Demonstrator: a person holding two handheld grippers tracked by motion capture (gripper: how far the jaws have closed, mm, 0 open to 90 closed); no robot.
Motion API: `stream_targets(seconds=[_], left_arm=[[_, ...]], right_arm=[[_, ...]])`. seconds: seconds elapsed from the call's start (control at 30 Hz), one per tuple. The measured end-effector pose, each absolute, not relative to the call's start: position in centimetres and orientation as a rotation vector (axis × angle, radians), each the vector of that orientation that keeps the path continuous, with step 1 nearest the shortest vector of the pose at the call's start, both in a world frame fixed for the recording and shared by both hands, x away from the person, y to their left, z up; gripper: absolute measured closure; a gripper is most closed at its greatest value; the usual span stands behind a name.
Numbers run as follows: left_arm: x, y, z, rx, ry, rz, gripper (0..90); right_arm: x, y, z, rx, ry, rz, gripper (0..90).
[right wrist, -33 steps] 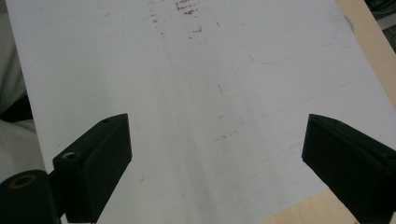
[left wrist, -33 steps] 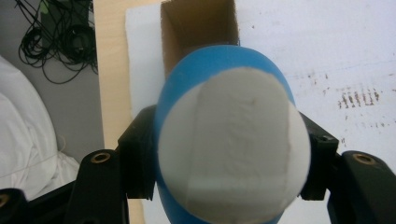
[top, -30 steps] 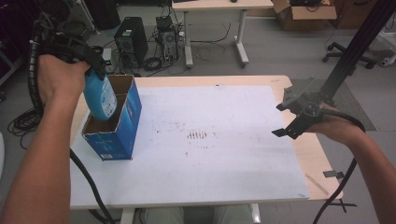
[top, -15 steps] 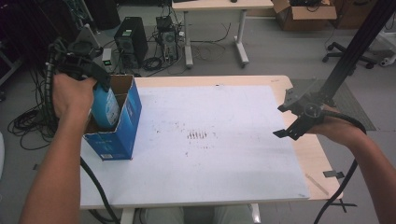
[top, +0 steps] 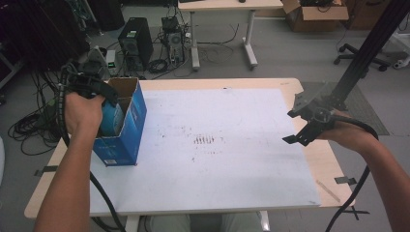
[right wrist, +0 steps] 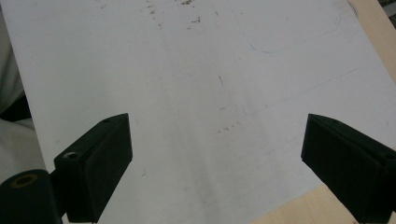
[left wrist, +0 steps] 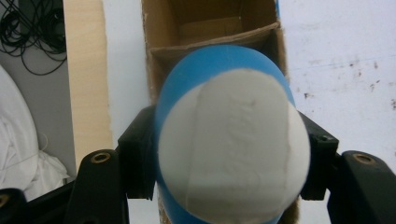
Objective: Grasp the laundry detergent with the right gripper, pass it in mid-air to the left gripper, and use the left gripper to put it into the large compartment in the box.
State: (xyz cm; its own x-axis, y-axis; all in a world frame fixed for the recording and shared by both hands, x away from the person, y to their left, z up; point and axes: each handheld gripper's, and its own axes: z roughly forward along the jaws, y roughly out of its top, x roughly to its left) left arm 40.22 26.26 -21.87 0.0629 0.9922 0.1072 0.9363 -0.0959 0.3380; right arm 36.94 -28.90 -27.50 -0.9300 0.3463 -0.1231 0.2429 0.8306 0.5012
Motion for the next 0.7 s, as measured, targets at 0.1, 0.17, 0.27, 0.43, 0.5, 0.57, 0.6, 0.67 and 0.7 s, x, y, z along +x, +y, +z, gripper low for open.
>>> stream_targets(seconds=[0.1,0.17,0.27,0.43,0.5,0.57,0.6,0.67,0.7], left_arm=[[40.2,26.3,-22.5,2.159,1.983,0.47,37.8],[40.2,26.4,-23.0,2.153,1.982,0.467,37.8],[40.2,26.4,-23.6,2.15,1.98,0.456,37.8],[40.3,26.4,-24.7,2.161,1.975,0.449,37.8],[40.3,26.4,-25.1,2.154,1.976,0.454,37.8],[40.3,26.4,-25.5,2.16,1.979,0.451,37.8],[40.3,26.4,-25.7,2.16,1.981,0.45,37.8],[40.4,26.4,-26.1,2.163,1.982,0.448,37.8],[40.4,26.4,-26.3,2.166,1.982,0.45,37.8]], right_arm=[[36.9,-28.9,-27.5,0.462,2.801,0.731,8.4],[36.9,-29.0,-27.5,0.461,2.801,0.731,8.5],[36.9,-29.0,-27.5,0.464,2.802,0.728,8.5],[36.8,-29.2,-27.6,0.466,2.801,0.731,8.6],[36.8,-29.2,-27.7,0.469,2.803,0.728,8.6],[36.7,-29.4,-27.7,0.475,2.803,0.727,8.6],[36.7,-29.4,-27.7,0.478,2.803,0.727,8.7],[36.7,-29.5,-27.8,0.48,2.804,0.728,9.0],[36.7,-29.4,-27.8,0.479,2.805,0.726,9.1]])
